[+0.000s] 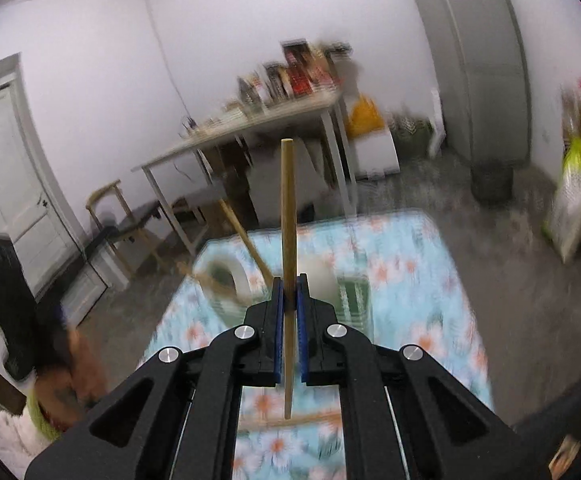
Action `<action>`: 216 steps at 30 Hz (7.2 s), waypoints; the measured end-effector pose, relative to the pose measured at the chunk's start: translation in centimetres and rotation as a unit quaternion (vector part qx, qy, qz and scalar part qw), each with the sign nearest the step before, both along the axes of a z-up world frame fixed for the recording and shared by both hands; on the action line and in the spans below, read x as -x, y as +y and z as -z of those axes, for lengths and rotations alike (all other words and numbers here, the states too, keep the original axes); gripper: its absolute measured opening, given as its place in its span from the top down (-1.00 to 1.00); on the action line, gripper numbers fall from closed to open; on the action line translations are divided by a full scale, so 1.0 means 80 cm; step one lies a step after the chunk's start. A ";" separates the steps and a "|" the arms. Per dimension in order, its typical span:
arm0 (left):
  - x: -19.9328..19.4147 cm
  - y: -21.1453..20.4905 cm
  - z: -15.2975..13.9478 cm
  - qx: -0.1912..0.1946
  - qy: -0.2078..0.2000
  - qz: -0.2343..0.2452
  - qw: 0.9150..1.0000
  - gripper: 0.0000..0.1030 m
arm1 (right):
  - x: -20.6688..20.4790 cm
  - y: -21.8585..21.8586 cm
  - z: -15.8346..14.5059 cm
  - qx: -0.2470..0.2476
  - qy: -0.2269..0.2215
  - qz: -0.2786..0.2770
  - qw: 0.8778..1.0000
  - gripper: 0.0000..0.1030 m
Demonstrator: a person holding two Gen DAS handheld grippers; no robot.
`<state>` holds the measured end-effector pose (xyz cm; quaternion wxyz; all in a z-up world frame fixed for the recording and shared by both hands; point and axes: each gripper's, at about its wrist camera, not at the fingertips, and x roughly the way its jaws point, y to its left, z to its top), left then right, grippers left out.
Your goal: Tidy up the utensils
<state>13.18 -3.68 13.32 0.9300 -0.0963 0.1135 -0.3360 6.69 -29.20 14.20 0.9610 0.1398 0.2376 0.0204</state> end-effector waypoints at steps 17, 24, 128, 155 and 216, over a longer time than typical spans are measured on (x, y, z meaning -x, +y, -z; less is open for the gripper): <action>0.029 0.059 0.084 -0.064 0.080 0.000 0.995 -0.12 | -0.061 0.023 -0.094 0.074 -0.091 -0.020 0.993 0.88; 0.036 0.054 0.093 -0.089 0.087 0.004 0.992 -0.29 | -0.113 0.034 -0.042 0.102 -0.062 -0.022 0.993 0.88; -0.032 0.009 0.169 -0.259 0.240 -0.085 0.932 -0.72 | -0.034 0.024 0.311 -0.350 0.278 -0.024 0.894 0.68; -0.030 -0.004 0.167 -0.269 0.236 -0.071 0.931 -0.72 | -0.015 0.020 0.303 -0.343 0.308 -0.025 0.887 0.51; -0.026 -0.095 0.181 -0.376 0.166 0.002 0.912 -0.72 | -0.017 0.000 0.320 -0.358 0.312 -0.027 0.880 0.63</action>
